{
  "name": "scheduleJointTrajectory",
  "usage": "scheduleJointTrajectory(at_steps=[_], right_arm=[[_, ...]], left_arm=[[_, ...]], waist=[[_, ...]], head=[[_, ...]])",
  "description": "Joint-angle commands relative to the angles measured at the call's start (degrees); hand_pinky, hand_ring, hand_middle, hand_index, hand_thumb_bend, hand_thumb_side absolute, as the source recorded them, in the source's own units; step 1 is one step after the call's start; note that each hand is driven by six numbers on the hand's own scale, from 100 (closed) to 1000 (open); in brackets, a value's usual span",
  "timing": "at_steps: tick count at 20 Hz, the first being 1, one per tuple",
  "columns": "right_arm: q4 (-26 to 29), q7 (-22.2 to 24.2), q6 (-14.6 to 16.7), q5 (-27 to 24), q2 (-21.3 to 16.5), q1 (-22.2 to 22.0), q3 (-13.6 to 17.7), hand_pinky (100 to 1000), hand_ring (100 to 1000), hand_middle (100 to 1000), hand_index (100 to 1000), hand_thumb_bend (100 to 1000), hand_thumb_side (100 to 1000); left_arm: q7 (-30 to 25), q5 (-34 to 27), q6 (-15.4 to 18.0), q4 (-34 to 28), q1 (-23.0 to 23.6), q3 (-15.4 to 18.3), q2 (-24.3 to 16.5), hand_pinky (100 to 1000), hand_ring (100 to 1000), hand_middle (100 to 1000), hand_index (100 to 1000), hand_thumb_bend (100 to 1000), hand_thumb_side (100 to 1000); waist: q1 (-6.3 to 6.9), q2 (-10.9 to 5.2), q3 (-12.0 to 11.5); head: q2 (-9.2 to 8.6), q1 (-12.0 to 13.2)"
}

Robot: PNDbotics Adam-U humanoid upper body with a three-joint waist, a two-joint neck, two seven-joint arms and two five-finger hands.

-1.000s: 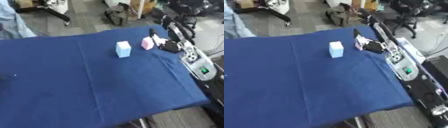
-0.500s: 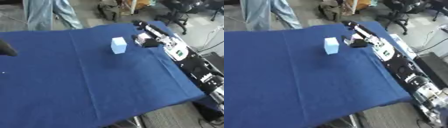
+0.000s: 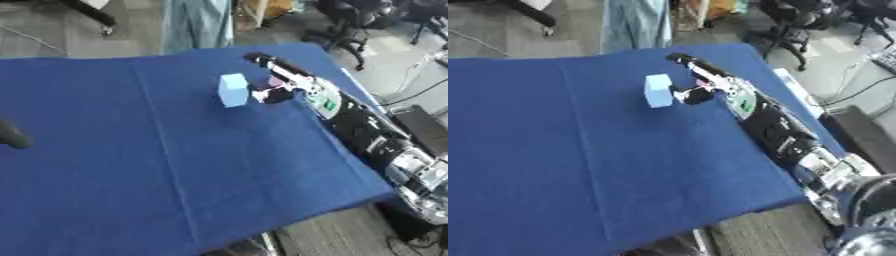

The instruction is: Pick up the objects with one hand, pass them to the other hand, and then place them into the box on the other side of the table.

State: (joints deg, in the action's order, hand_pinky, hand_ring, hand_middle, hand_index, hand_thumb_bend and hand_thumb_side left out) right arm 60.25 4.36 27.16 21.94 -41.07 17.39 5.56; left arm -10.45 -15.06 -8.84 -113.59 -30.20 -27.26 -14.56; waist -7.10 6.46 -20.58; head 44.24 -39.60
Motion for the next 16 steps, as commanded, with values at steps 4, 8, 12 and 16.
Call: scheduleJointTrajectory(at_steps=[4, 8, 12, 16], right_arm=[[-1.9, -3.2, 0.3, 1.9, -1.8, 0.9, 1.0, 973, 1000, 1000, 1000, 100, 235], [-2.6, -2.9, 0.4, 2.1, -1.3, 1.4, 0.9, 972, 1000, 1000, 1000, 100, 226], [-3.2, -2.1, 0.2, 1.7, -0.9, 1.9, 0.9, 967, 1000, 1000, 1000, 100, 221], [-4.0, -1.5, -0.1, 1.3, -0.7, 2.5, 1.0, 966, 1000, 1000, 1000, 100, 220]], left_arm=[[-1.0, 0.2, 0.3, -1.0, -1.5, -0.4, 0.5, 677, 564, 531, 809, 280, 946], [-1.1, -0.1, 0.8, -1.0, -2.4, -0.2, 0.0, 676, 563, 530, 809, 276, 948], [-1.3, -0.2, 1.0, -1.0, -3.3, -0.2, -0.4, 676, 563, 530, 810, 271, 952], [-1.5, -0.2, 1.3, -1.0, -4.2, -0.1, -0.9, 676, 563, 530, 810, 268, 955]], waist=[[-0.32, -0.17, -1.8], [-0.67, 0.41, -2.9], [-0.89, 1.1, -3.7], [-1.06, 1.76, -4.1]], head=[[-0.12, -2.2], [-0.13, -2.3], [-0.52, -1.6], [-0.8, -1.6]])
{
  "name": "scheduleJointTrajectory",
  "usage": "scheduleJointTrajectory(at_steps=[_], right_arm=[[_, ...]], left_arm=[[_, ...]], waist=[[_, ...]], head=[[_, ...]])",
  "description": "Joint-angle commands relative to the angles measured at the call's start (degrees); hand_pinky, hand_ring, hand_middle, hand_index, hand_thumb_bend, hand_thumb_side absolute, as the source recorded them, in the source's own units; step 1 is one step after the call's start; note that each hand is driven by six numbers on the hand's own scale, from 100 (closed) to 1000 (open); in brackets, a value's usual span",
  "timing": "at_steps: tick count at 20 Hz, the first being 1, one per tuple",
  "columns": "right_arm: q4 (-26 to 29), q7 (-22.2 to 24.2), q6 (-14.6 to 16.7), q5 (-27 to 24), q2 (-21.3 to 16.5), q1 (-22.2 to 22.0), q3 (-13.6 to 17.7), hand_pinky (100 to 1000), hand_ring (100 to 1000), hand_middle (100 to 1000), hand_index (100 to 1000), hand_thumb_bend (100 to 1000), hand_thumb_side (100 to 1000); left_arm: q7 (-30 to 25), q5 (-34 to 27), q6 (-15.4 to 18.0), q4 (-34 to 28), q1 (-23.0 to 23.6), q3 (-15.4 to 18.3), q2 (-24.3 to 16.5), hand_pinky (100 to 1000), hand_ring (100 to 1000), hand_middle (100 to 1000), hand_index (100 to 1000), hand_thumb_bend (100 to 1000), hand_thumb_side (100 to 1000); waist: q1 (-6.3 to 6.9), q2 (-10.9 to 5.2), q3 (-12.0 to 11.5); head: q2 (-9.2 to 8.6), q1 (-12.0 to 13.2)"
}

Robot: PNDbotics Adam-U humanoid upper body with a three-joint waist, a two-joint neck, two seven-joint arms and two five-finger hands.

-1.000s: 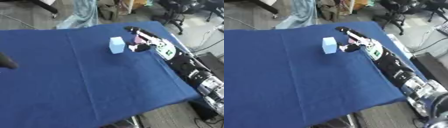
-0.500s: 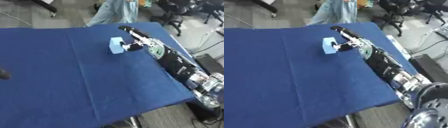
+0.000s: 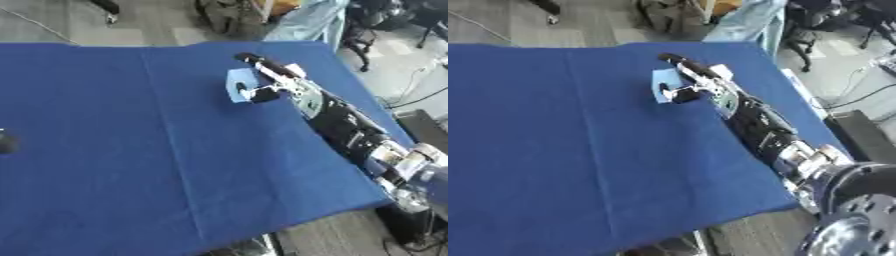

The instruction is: Pick up the objects with one hand, pass them to the other hand, and then place them into the box on the other side of the table.

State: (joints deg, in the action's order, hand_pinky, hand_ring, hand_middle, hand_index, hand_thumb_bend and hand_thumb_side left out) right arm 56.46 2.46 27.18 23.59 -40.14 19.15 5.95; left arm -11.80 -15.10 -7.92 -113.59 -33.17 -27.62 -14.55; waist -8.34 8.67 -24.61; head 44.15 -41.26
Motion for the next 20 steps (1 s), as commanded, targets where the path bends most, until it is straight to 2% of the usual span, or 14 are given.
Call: scheduleJointTrajectory(at_steps=[1, 10, 13, 15, 16, 17, 19, 20], right_arm=[[-0.3, 0.4, -0.1, -0.5, -1.6, 0.8, 0.7, 966, 1000, 1000, 1000, 100, 219], [-2.1, 1.0, -1.2, -0.4, -1.3, 1.2, 0.6, 958, 1000, 1000, 1000, 100, 198], [-2.9, 2.1, -1.9, -0.2, -1.1, 1.0, 0.4, 939, 1000, 956, 1000, 100, 203], [-3.1, 3.4, -2.4, -0.1, -1.1, 0.8, 0.3, 925, 1000, 936, 1000, 100, 343], [-3.0, 4.1, -2.6, 0.1, -1.1, 0.7, 0.2, 916, 994, 907, 1000, 100, 451], [-3.0, 4.9, -3.0, 0.4, -1.1, 0.6, 0.1, 914, 992, 903, 1000, 100, 495], [-2.8, 6.7, -3.7, 1.5, -1.3, 0.4, -0.1, 907, 981, 879, 1000, 100, 541], [-2.7, 7.7, -4.1, 2.2, -1.3, 0.2, -0.2, 903, 973, 862, 1000, 100, 496]], left_arm=[[-0.2, -0.2, 0.4, -1.0, -1.3, 0.2, -0.9, 676, 563, 530, 811, 267, 956], [-0.8, 0.2, 0.7, -1.0, -2.1, 0.1, -1.4, 676, 563, 531, 812, 264, 962], [-0.9, 0.2, 0.7, -1.0, -2.1, 0.1, -1.4, 676, 564, 531, 812, 265, 965], [-1.1, 0.3, 0.7, -1.0, -2.0, 0.1, -1.4, 677, 564, 532, 813, 265, 966], [-1.1, 0.4, 0.7, -1.0, -1.9, 0.1, -1.4, 677, 565, 532, 813, 265, 966], [-1.2, 0.4, 0.7, -1.0, -1.8, 0.2, -1.3, 677, 565, 532, 813, 265, 966], [-1.2, 0.4, 0.6, -1.0, -1.7, 0.2, -1.3, 677, 565, 532, 813, 266, 966], [-1.2, 0.4, 0.6, -1.0, -1.6, 0.2, -1.2, 677, 565, 532, 813, 266, 966]], waist=[[0.15, -0.32, -0.1], [-0.08, 0.5, -0.6], [-0.07, 0.56, -0.5], [-0.04, 0.52, -0.4], [-0.01, 0.48, -0.3], [0.04, 0.41, -0.2], [0.12, 0.28, -0.1], [0.16, 0.17, 0.0]], head=[[-0.73, 0.0], [-0.76, -0.8], [-0.59, -0.9], [-0.46, -1.0], [-0.42, -1.0], [-0.39, -1.1], [-0.27, -1.2], [-0.19, -1.3]])
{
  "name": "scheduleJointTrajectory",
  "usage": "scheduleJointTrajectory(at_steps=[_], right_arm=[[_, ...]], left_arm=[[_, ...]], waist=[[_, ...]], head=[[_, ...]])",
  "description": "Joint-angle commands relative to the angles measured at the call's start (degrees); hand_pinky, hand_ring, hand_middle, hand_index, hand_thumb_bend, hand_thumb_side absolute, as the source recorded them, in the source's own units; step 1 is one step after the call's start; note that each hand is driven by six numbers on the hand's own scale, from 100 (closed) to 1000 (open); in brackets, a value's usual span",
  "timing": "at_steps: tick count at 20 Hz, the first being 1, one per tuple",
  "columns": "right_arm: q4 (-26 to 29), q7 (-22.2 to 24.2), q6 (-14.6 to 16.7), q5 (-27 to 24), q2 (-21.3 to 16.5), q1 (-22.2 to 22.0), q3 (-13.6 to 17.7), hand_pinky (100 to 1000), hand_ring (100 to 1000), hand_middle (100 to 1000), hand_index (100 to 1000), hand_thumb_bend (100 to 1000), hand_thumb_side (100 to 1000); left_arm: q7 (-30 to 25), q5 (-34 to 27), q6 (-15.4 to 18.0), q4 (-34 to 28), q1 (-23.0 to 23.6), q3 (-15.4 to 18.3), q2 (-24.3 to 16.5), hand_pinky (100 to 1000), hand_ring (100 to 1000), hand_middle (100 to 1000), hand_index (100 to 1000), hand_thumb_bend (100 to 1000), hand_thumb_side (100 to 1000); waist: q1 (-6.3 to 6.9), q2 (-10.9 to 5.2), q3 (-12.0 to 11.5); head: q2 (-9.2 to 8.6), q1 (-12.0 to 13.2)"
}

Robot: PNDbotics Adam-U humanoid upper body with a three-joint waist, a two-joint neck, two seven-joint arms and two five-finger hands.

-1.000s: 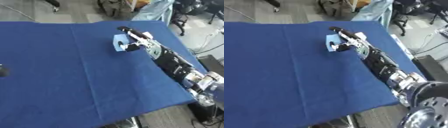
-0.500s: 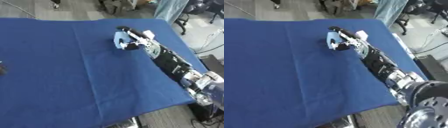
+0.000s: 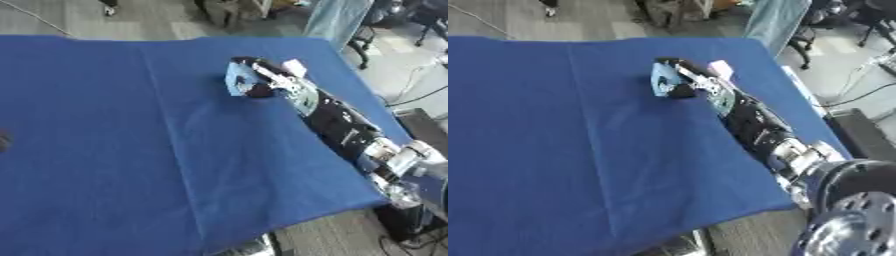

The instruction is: Pick up the objects with one hand, pass them to the other hand, and then place them into the box on the other side of the table.

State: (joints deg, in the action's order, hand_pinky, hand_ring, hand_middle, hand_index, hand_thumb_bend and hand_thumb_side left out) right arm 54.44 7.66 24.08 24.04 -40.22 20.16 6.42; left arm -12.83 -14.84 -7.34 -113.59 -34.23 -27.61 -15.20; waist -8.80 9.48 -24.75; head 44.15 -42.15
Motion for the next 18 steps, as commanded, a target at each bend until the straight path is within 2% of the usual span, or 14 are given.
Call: scheduleJointTrajectory(at_steps=[1, 4, 9, 18], right_arm=[[-0.6, 3.3, -1.4, 2.5, -1.3, -0.8, -0.7, 903, 973, 862, 1000, 100, 496], [-0.2, 5.6, -2.1, 4.4, -1.3, -1.2, -0.8, 894, 955, 829, 1000, 100, 359], [0.9, 7.1, -1.3, 6.3, -1.2, -1.7, -0.8, 900, 961, 888, 1000, 100, 315], [1.7, 7.2, -0.8, 7.7, -1.1, -2.3, -0.8, 897, 958, 887, 1000, 100, 314]], left_arm=[[-0.2, 0.2, 0.0, -1.0, -0.4, 0.2, -0.5, 677, 565, 532, 813, 266, 966], [-0.3, 0.1, -0.1, -1.0, -0.1, 0.2, -0.3, 677, 565, 533, 813, 268, 964], [-0.3, -0.1, -0.2, -1.0, 0.5, 0.2, -0.2, 678, 565, 533, 813, 272, 964], [-0.4, -0.1, -0.3, -1.0, 1.1, 0.2, -0.1, 678, 567, 534, 814, 276, 965]], waist=[[0.64, -0.72, 0.2], [0.74, -1.02, 0.4], [0.8, -1.43, 0.9], [0.8, -1.76, 1.3]], head=[[-0.15, -0.5], [-0.06, -0.9], [-0.04, -1.4], [-0.04, -2.0]])
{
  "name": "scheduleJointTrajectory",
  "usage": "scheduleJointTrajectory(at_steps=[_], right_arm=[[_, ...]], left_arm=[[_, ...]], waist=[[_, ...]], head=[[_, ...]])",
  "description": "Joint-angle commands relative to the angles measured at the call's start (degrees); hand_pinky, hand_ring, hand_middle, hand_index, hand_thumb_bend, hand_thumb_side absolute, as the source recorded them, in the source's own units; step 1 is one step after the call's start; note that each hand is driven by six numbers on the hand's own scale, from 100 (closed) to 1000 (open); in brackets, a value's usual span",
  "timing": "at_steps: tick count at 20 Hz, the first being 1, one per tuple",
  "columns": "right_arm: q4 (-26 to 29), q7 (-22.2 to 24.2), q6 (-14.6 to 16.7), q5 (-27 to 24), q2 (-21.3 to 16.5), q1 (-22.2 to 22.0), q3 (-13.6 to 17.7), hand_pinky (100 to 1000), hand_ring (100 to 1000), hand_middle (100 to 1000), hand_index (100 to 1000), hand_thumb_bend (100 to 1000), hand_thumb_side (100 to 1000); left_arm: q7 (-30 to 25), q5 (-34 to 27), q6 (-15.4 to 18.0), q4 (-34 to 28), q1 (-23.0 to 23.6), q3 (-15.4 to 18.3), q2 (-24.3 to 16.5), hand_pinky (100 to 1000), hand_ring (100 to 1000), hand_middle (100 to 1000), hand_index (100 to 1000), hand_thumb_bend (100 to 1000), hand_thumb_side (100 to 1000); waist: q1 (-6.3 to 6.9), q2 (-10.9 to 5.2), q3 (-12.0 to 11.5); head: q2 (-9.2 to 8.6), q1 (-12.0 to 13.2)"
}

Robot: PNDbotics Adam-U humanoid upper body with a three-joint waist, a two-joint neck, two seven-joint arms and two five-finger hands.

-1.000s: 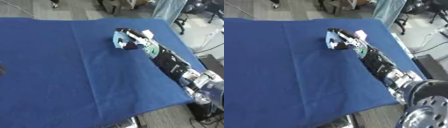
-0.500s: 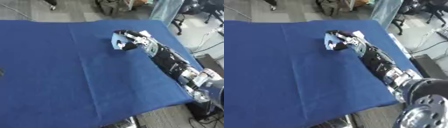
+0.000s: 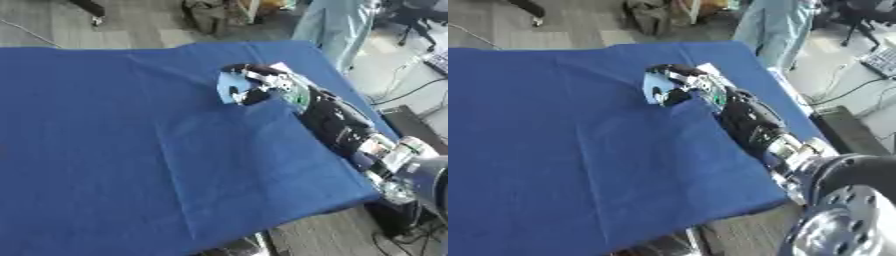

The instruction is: Pick up the objects with one hand, pass them to the other hand, and then place them into the box on the other side of the table.

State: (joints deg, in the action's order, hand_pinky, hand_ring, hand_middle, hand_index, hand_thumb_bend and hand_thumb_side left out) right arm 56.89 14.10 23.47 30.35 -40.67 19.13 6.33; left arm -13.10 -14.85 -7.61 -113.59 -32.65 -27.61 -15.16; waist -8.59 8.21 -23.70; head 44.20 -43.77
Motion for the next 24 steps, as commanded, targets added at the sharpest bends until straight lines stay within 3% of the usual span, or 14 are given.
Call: scheduleJointTrajectory(at_steps=[1, 2, 6, 10, 16, 21, 24], right_arm=[[-0.8, 0.7, -0.1, 1.5, -0.6, -1.3, -0.7, 895, 956, 880, 1000, 100, 314], [-0.7, 0.7, -0.1, 1.5, -0.6, -1.3, -0.7, 892, 949, 856, 1000, 100, 313], [-0.1, -1.6, -0.3, 1.7, -0.6, -1.4, -0.1, 846, 853, 596, 1000, 100, 278], [1.5, -7.0, 0.2, 1.2, -0.6, -1.6, 0.6, 799, 767, 457, 988, 100, 215], [5.8, -13.1, 2.0, -1.6, -1.4, -2.5, 1.3, 782, 734, 412, 979, 100, 199], [9.4, -14.5, 3.1, -5.2, -1.9, -3.1, 1.7, 776, 727, 404, 980, 100, 253], [9.8, -14.2, 3.0, -6.6, -2.0, -3.3, 1.7, 777, 731, 412, 984, 100, 220]], left_arm=[[-0.2, -0.2, 0.0, -1.0, -0.5, 0.1, -0.1, 679, 567, 534, 814, 276, 965], [-0.2, -0.2, 0.0, -1.0, -0.5, 0.1, -0.1, 680, 567, 534, 815, 276, 965], [-0.3, -0.2, -0.1, -1.0, -0.4, 0.1, -0.2, 678, 567, 534, 815, 275, 966], [-0.2, -0.2, -0.2, -1.0, -0.2, 0.2, -0.2, 677, 574, 534, 816, 277, 967], [0.3, -0.5, -0.5, -1.0, 0.5, 0.3, 0.1, 677, 579, 534, 816, 282, 964], [0.7, -0.9, -0.9, -1.0, 1.3, 0.4, 0.4, 676, 580, 539, 816, 300, 954], [0.8, -1.1, -1.1, -1.0, 1.6, 0.3, 0.6, 675, 580, 539, 816, 290, 964]], waist=[[0.59, -0.48, 0.2], [0.58, -0.48, 0.3], [0.57, -0.41, 0.5], [0.67, -0.45, 0.8], [1.05, -0.89, 1.9], [1.36, -1.44, 2.6], [1.42, -1.67, 2.7]], head=[[-0.09, -0.5], [-0.09, -0.6], [-0.09, -0.8], [-0.09, -0.9], [-0.09, -0.8], [-0.09, -0.6], [-0.09, -0.6]])
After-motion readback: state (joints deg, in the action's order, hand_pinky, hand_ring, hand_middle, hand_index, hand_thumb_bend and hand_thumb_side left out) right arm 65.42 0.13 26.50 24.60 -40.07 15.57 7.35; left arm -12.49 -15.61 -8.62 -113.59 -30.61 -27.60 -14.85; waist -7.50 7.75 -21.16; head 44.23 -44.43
